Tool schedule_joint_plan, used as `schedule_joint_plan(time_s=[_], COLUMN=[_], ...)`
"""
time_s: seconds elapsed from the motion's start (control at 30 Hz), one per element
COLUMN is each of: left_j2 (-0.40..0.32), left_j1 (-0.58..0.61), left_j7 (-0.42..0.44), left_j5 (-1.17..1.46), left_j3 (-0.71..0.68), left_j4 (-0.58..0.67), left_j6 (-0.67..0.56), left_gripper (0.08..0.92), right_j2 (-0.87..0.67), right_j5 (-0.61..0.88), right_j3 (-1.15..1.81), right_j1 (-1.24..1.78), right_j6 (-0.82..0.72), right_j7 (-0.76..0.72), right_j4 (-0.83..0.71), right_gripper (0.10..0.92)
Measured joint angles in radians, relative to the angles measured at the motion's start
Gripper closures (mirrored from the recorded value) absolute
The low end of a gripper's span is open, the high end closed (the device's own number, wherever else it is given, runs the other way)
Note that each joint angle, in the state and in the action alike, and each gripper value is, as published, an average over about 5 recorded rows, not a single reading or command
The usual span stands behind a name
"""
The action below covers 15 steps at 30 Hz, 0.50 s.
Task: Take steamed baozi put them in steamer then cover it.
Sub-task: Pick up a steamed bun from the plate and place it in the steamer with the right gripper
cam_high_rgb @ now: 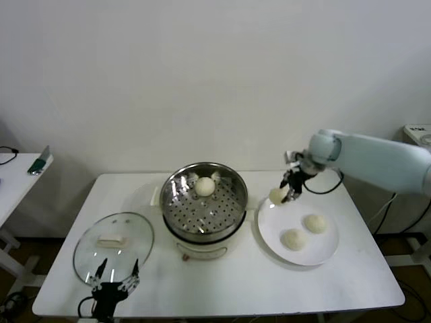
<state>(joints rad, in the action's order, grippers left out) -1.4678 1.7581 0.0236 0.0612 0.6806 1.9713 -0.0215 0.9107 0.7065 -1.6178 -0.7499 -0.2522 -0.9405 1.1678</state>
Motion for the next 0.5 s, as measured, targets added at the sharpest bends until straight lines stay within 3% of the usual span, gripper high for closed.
schedule_joint_plan(time_s=[0.5], left_j2=[-0.001], left_j1=[0.018], left_j7=[-0.001], left_j5=[-0.002], left_j3=[0.001], left_j4=[0.028], left_j6=[0.008], left_gripper=[0.177], right_j2=[0.222], right_j5=[0.256], right_j3=[0.009], right_j1=[-0.212], right_j6=[-0.093], right_j7=[0.071], right_j4=[0.177], right_gripper=[0.457])
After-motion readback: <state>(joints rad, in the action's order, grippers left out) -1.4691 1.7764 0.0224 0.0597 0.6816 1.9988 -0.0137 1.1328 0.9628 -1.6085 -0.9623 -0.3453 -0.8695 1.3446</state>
